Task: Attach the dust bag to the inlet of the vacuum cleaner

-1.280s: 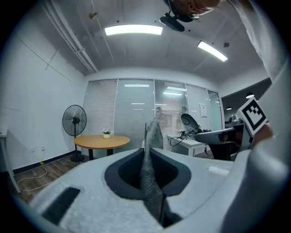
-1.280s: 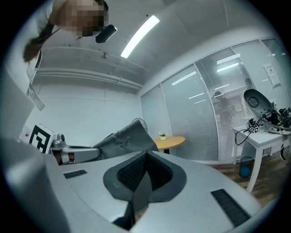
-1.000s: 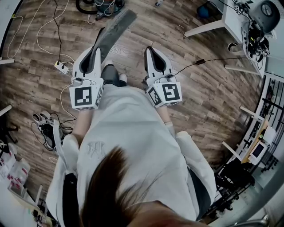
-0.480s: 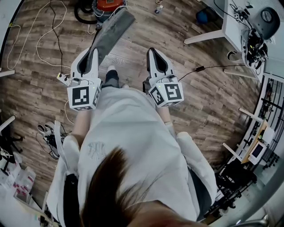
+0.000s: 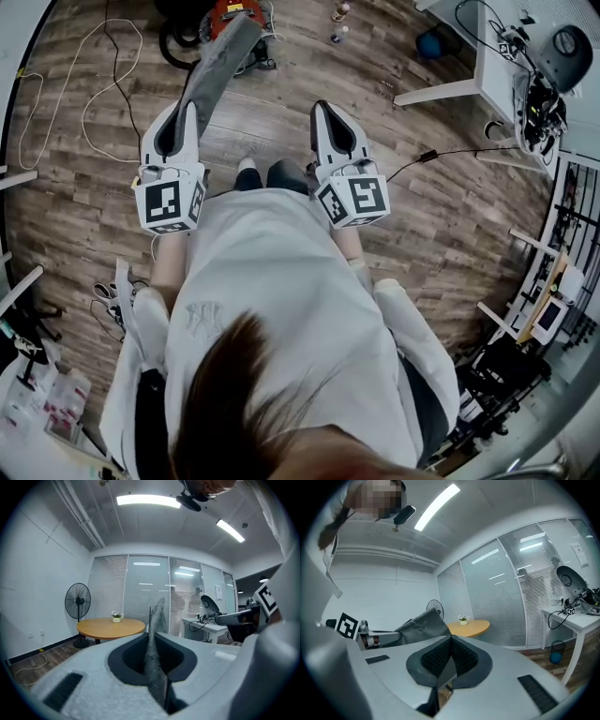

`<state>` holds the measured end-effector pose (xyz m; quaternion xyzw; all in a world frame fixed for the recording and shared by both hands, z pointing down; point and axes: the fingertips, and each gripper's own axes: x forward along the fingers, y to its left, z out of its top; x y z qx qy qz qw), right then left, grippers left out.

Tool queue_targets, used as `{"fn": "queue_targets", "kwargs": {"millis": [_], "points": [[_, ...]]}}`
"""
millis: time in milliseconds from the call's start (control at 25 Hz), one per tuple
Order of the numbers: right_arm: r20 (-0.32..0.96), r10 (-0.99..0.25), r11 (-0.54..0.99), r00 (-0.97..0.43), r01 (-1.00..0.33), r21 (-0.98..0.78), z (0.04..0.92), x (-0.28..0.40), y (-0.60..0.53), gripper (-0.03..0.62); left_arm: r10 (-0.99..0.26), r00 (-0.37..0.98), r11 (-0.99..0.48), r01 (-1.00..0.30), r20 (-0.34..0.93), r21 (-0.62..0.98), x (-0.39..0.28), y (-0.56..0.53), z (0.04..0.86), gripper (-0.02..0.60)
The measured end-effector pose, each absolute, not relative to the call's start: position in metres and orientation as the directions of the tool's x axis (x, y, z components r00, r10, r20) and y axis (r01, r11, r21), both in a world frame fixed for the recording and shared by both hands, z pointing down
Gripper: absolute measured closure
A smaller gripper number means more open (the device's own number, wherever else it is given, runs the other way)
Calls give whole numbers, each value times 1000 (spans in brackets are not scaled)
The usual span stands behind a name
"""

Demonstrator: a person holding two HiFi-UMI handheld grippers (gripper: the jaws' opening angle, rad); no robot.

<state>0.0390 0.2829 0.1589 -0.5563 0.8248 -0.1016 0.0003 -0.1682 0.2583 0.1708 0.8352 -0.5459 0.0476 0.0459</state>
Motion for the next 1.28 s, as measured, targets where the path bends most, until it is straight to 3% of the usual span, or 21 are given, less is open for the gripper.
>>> {"fn": "queue_targets", "kwargs": {"millis": [440,1280], "points": [[120,-907,381,-403,-909,-165,162,31,232,592,-915,371,-370,-928,157,40,-183,216,179,543],[159,-824,512,-545,-834,-203,185,95,37,591,-948,260,-265,-964,183,0,-122,63,181,543]]}}
